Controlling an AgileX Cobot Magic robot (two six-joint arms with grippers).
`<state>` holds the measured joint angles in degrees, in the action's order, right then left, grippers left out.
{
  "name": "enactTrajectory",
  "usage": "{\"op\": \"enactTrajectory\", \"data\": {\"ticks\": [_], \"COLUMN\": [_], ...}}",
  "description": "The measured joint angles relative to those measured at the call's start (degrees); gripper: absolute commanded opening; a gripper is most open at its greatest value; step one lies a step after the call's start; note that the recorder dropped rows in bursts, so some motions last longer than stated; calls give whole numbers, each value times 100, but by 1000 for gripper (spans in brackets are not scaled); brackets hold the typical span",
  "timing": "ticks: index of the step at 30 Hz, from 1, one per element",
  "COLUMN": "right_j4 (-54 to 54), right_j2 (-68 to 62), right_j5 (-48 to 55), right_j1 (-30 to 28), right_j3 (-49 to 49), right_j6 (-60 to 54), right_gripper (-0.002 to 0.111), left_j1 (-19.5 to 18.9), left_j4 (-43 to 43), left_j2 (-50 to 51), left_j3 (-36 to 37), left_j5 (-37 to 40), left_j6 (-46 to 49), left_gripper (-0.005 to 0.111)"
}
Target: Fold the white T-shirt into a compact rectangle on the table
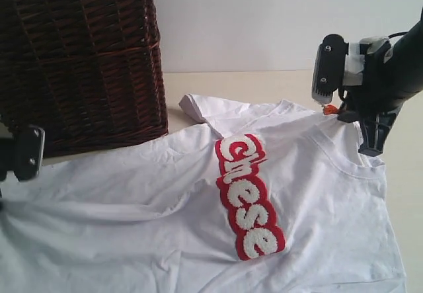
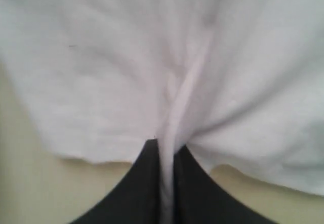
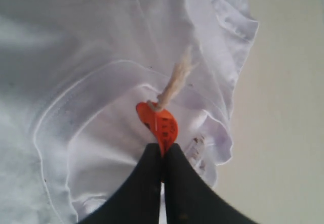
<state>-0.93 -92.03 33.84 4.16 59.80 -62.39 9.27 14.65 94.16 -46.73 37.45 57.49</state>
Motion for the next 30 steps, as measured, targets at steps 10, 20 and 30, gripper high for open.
{"op": "enactTrajectory", "data": {"ticks": [10,20,30], "right_j4": [-43,-230,-487], "right_j2": [1199,2135,2932], "right_j5": [347,578,789], "right_j1": [0,0,0], "right_j3": [0,0,0], "right_j6": [0,0,216], "right_gripper": [0,0,0], "left_j1": [-329,-635,-635], "left_j4": [-286,-316,-399], "left_j2": [-2361,-3352,-4223], "left_j3": [-344,-466,-466], "left_j5": [-52,26,-24], "left_j6": [319,-287,-988], "left_gripper": [0,0,0]}}
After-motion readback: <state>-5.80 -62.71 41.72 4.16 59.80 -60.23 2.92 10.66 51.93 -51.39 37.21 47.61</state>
